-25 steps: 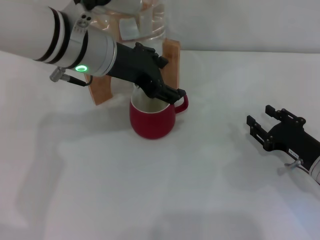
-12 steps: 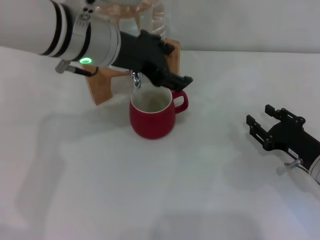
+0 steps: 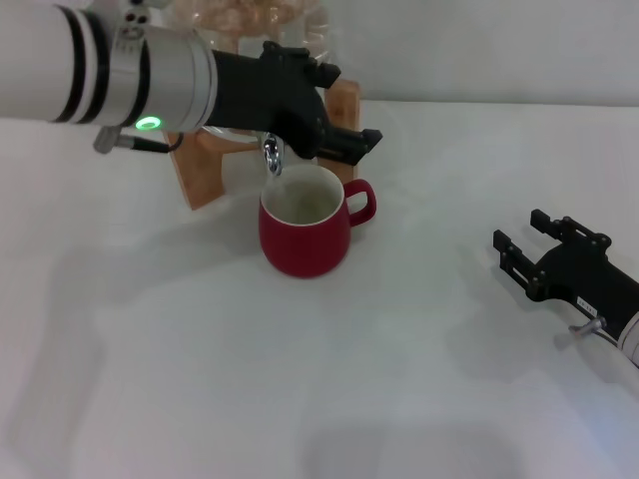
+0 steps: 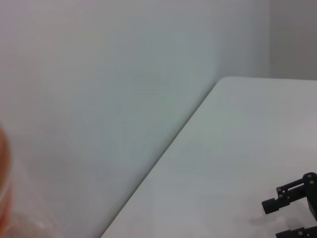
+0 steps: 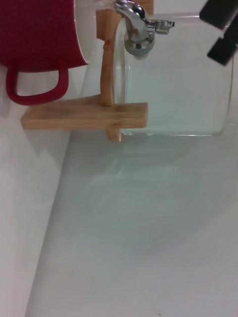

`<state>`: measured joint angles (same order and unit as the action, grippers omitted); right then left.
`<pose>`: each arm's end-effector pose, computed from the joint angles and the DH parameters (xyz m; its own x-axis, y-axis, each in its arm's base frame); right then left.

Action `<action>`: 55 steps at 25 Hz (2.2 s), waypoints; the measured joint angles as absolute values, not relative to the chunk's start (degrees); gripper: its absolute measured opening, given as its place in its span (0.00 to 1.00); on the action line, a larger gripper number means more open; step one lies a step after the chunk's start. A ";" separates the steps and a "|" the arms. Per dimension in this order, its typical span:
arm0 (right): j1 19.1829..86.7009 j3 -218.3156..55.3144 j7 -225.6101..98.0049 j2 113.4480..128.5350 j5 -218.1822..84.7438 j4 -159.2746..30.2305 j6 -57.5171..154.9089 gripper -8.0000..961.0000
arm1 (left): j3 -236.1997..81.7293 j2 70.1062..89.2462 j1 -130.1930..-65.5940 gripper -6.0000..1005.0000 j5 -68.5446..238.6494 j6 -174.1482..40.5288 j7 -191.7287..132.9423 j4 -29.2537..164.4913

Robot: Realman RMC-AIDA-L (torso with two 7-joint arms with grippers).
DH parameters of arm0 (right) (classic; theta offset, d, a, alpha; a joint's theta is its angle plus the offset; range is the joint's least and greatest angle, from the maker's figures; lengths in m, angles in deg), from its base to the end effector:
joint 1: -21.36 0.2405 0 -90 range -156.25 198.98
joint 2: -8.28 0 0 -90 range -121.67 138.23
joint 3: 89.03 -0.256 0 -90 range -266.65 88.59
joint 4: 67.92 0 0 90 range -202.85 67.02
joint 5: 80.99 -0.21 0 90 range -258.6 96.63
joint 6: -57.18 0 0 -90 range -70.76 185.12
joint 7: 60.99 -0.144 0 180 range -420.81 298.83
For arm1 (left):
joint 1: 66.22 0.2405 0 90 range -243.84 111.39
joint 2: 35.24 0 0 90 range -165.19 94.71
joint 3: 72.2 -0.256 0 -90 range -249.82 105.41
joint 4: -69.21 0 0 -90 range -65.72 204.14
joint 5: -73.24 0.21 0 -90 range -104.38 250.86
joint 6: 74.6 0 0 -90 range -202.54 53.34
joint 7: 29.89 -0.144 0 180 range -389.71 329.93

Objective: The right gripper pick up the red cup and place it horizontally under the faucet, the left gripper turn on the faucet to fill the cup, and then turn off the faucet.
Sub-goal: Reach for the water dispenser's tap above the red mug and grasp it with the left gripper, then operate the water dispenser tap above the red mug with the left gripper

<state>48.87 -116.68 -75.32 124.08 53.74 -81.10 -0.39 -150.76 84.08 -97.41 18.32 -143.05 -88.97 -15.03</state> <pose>0.3095 0.3253 -0.0667 0.7944 -0.1280 -0.5937 -0.5665 -0.5085 -0.6484 -0.1037 0.3790 0.0149 0.9759 0.1257 0.1784 0.1945 -0.8716 -0.4500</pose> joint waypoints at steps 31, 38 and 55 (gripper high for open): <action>49.04 -116.56 -75.31 124.03 53.81 -81.10 -0.39 0.56 | -154.47 84.20 -86.55 0.87 18.37 -141.33 -85.41 -22.19; 49.05 -116.53 -75.32 124.10 53.84 -81.10 -0.49 0.56 | -154.53 84.11 -87.61 0.87 18.41 -141.03 -85.96 -20.27; 49.05 -116.54 -75.32 124.12 53.84 -81.10 -1.00 0.56 | -155.17 84.03 -89.64 0.87 18.49 -141.32 -86.14 -18.24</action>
<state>49.05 -116.54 -75.32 124.12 53.84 -81.10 -1.00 -155.17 84.03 -89.64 18.49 -141.32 -86.14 -18.24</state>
